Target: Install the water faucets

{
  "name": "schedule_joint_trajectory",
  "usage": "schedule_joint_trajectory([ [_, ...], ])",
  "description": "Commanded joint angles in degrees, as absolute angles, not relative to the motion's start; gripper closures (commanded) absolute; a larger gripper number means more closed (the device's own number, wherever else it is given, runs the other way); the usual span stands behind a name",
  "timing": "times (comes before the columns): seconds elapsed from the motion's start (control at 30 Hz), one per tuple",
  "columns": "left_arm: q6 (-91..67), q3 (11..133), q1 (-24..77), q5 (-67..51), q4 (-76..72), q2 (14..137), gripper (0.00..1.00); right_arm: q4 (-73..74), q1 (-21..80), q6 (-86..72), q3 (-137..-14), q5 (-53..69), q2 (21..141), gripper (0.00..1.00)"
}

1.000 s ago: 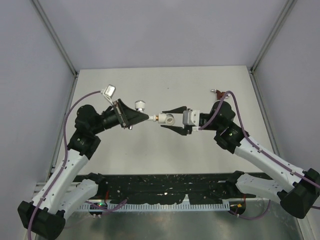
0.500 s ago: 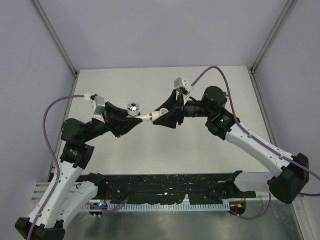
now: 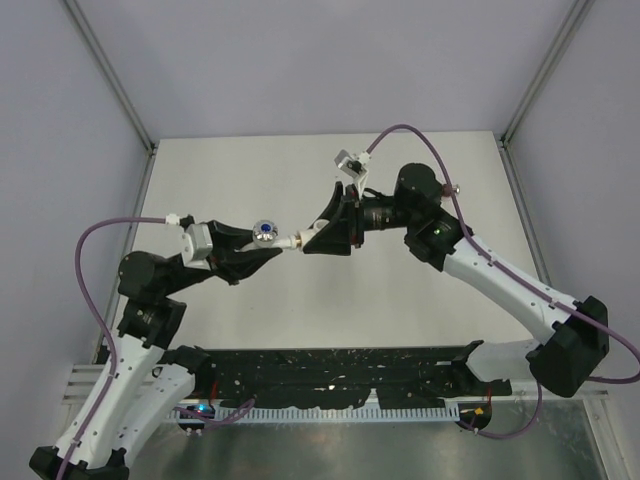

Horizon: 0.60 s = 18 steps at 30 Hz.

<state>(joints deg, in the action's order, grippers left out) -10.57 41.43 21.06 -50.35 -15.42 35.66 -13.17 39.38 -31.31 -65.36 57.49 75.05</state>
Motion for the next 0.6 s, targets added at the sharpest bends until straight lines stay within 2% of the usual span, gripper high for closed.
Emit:
schedule_joint_trajectory([
  [0.0,-17.3,40.0,22.9,-42.3,-21.9,33.8,1.0,-6.5,41.0,-18.0,-66.3,43.1,70.8,0.56],
  [0.07,-19.8,39.7,23.0,-41.0,-21.7,33.3,1.0,-6.0,40.5,-14.1,-65.7,41.5,69.0,0.44],
  [0.27,-28.4,38.9,22.9,-35.7,-21.2,31.2,1.0,-3.1,40.1,-2.8,-63.3,30.3,63.5,0.25],
  [0.4,-34.8,38.6,23.0,-33.1,-20.0,30.8,1.0,-4.9,40.0,5.9,-60.6,25.8,59.7,0.24],
  [0.57,-44.5,38.8,22.9,-31.1,-16.5,32.8,1.0,-16.8,40.0,20.3,-50.6,29.4,53.7,0.21],
])
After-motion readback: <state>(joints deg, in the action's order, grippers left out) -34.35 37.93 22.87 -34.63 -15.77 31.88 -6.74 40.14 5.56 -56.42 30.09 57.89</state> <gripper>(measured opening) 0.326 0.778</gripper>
